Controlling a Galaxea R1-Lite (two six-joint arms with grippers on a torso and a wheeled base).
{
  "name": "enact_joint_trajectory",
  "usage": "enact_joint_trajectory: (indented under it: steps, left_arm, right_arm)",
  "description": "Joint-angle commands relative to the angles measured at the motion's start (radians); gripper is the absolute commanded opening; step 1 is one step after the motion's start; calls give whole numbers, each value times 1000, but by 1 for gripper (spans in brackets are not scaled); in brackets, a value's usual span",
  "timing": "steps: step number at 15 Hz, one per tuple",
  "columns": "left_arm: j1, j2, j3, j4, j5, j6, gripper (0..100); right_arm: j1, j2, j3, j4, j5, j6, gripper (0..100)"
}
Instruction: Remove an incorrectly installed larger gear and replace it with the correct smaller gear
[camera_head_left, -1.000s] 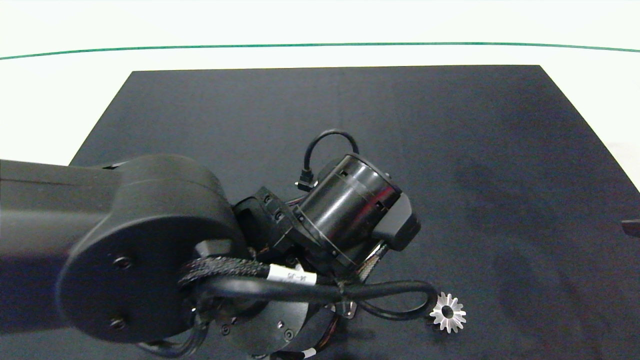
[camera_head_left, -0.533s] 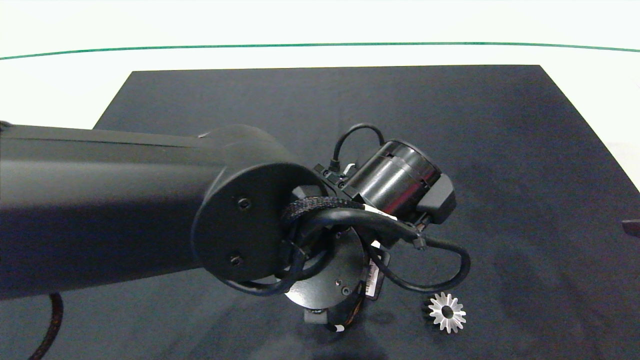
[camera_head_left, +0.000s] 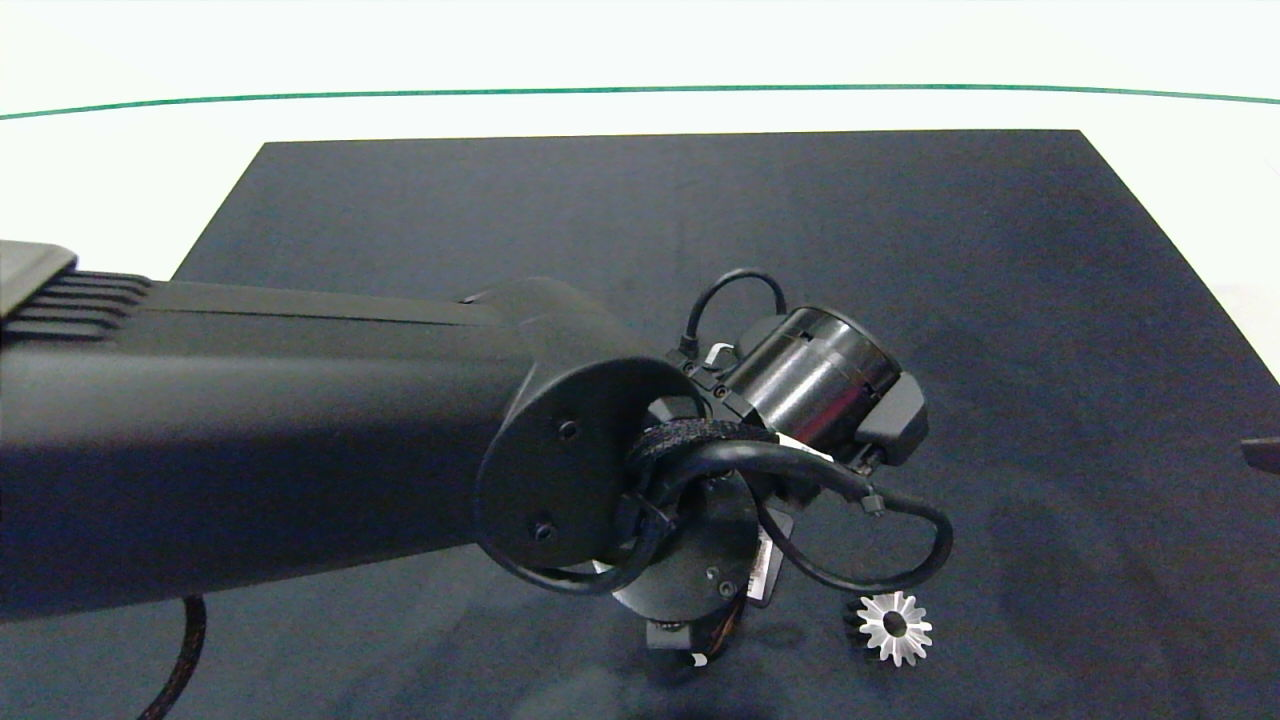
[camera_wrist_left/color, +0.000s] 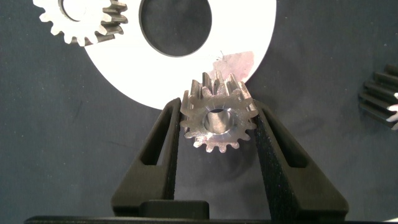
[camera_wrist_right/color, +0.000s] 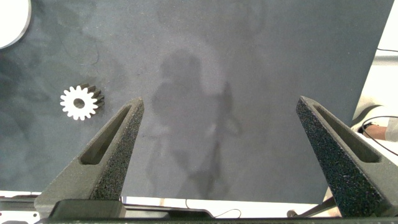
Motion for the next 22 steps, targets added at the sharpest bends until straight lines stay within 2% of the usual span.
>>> enact_joint_trajectory:
  steps: [1,22]
  left_arm:
    - [1,5,-2,4,4,-4,19]
    - [18,23,-5,3,4,-7,19]
  right_arm:
    - [2,5,2,5,-3,0,100]
    - [2,5,6,5,-3,-3,100]
